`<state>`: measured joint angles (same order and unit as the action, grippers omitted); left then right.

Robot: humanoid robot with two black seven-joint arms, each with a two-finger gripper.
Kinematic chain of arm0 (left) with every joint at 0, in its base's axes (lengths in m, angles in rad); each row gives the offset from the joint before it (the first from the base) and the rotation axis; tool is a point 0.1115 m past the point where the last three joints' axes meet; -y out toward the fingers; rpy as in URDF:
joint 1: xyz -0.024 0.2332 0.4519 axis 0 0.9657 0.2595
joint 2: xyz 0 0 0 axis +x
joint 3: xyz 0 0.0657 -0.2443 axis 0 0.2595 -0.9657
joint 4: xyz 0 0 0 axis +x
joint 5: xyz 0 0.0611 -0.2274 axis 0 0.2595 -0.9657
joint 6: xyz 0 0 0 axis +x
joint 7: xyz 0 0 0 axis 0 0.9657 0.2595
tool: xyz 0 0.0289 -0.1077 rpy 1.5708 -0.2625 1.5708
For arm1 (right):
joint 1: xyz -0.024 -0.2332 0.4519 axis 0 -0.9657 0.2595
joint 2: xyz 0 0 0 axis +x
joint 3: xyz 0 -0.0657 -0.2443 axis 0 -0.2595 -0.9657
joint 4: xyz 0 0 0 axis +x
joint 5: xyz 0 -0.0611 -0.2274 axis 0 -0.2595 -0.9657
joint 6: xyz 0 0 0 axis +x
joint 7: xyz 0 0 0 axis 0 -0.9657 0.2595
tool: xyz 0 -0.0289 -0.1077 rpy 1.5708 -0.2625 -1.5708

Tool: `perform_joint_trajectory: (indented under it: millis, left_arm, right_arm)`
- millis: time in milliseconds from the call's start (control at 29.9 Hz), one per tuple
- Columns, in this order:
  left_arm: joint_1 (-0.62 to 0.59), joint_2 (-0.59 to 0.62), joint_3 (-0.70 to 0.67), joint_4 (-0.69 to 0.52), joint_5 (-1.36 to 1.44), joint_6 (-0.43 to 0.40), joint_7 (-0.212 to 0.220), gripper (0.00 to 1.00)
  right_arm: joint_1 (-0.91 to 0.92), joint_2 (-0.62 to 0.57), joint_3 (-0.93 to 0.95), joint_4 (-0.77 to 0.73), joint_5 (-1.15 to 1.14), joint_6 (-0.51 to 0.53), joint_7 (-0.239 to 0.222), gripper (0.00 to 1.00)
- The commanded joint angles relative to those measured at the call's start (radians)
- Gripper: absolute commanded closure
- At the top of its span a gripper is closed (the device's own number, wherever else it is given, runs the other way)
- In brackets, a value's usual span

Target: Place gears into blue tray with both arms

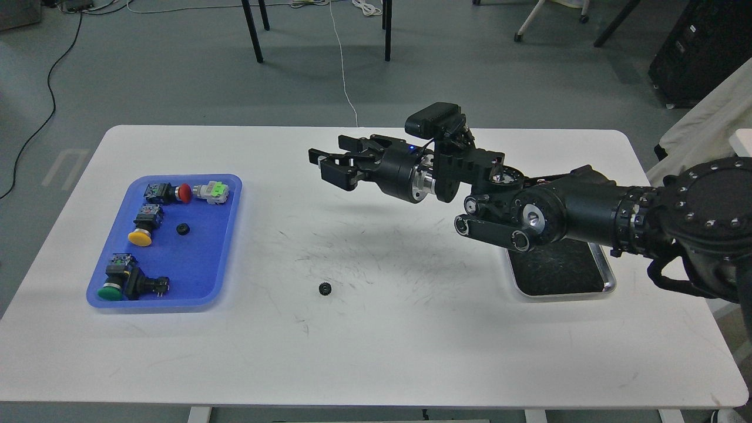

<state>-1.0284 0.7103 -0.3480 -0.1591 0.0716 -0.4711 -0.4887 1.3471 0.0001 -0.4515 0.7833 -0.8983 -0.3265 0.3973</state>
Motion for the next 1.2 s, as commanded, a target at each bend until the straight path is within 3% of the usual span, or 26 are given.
perform_joint_trajectory:
  millis: [0,234,401,502,635,736,836,869,1003,1103,1170]
  left_arm:
    - [0.051,-0.012,-0.077,0.004,-0.110,0.054,0.000,0.08]
    - [0.119,-0.074,-0.233,0.000,-0.177,0.118,0.000,0.07]
    - [0.125,-0.094,-0.263,0.000,-0.185,0.161,0.000,0.07]
    - [0.125,-0.115,-0.261,0.000,-0.185,0.235,0.000,0.07]
    - [0.111,-0.153,-0.252,-0.002,-0.179,0.425,0.000,0.04]
    - [0.110,-0.158,-0.250,-0.019,-0.177,0.407,0.000,0.04]
    - [0.113,-0.153,-0.249,-0.114,-0.171,0.355,0.000,0.04]
    - [0.116,-0.153,-0.238,-0.143,-0.167,0.350,0.030,0.04]
    - [0.084,-0.129,-0.056,-0.178,-0.150,0.307,0.094,0.04]
    - [0.057,-0.083,0.085,-0.221,-0.148,0.240,0.108,0.04]
    - [0.036,-0.075,0.196,-0.224,-0.138,0.236,0.105,0.04]
  right_arm:
    - [-0.003,0.000,0.022,-0.018,0.018,0.000,0.000,0.31]
    - [-0.011,0.000,0.034,-0.032,0.050,0.000,0.000,0.31]
    - [-0.019,0.000,0.062,-0.045,0.055,-0.002,0.000,0.31]
    - [-0.025,0.000,0.079,-0.050,0.053,-0.002,0.000,0.31]
    - [-0.032,0.000,0.093,-0.049,0.055,-0.003,0.000,0.31]
    - [-0.035,0.000,0.106,-0.049,0.055,-0.003,0.000,0.31]
    - [-0.043,0.000,0.109,-0.049,0.053,-0.003,0.002,0.31]
    - [-0.046,0.000,0.111,-0.047,0.053,-0.006,0.002,0.31]
    - [-0.054,0.000,0.137,-0.049,0.053,-0.008,0.002,0.31]
    - [-0.063,0.000,0.160,-0.047,0.053,-0.006,0.002,0.31]
    - [-0.068,0.000,0.165,-0.049,0.053,-0.006,0.003,0.31]
